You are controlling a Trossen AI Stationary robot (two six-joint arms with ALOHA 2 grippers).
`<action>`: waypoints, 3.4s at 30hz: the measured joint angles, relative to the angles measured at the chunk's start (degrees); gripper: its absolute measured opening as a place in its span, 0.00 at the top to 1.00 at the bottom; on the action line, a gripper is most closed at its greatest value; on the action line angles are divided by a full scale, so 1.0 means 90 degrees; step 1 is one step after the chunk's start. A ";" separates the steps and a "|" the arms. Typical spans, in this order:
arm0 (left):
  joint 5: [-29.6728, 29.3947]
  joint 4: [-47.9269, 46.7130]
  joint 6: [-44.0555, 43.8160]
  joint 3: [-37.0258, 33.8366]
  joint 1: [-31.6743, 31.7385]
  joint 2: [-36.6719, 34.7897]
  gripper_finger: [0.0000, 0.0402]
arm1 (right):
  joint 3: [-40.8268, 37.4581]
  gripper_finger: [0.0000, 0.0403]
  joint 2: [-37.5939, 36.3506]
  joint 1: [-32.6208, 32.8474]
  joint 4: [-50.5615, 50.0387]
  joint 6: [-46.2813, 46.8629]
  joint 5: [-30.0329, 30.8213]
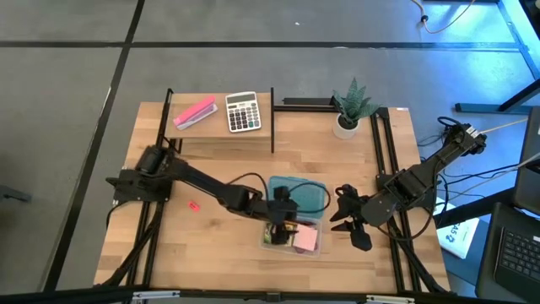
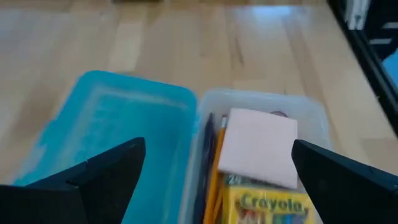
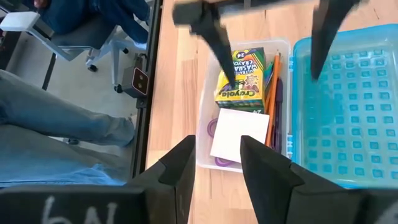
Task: Pack school essentials
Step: Put the pink eraser into the blue supply box
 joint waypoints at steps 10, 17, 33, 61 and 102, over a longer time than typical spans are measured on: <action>-0.0775 -0.3341 -0.1970 0.0004 -0.0453 -0.1240 0.01 | 0.0004 0.68 0.0000 0.0000 0.0047 -0.0014 0.0000; -0.0423 -0.5998 -0.4816 0.0000 -0.0582 -0.1724 0.01 | 0.0004 0.68 0.0000 0.0000 0.0091 -0.0015 0.0000; 0.1294 -0.7877 -0.8257 -0.0632 -0.0589 -0.1793 0.02 | 0.0004 0.68 0.0000 0.0000 0.0147 -0.0017 0.0000; 0.2352 -0.7741 -0.2047 -0.2634 0.0384 -0.1790 0.02 | 0.0004 0.68 0.0000 -0.0001 0.0154 -0.0508 0.0000; 0.1433 -0.5944 -0.1478 -0.3665 -0.0500 -0.1817 0.02 | -0.0001 0.68 0.0000 -0.0012 0.0273 -0.0529 0.0005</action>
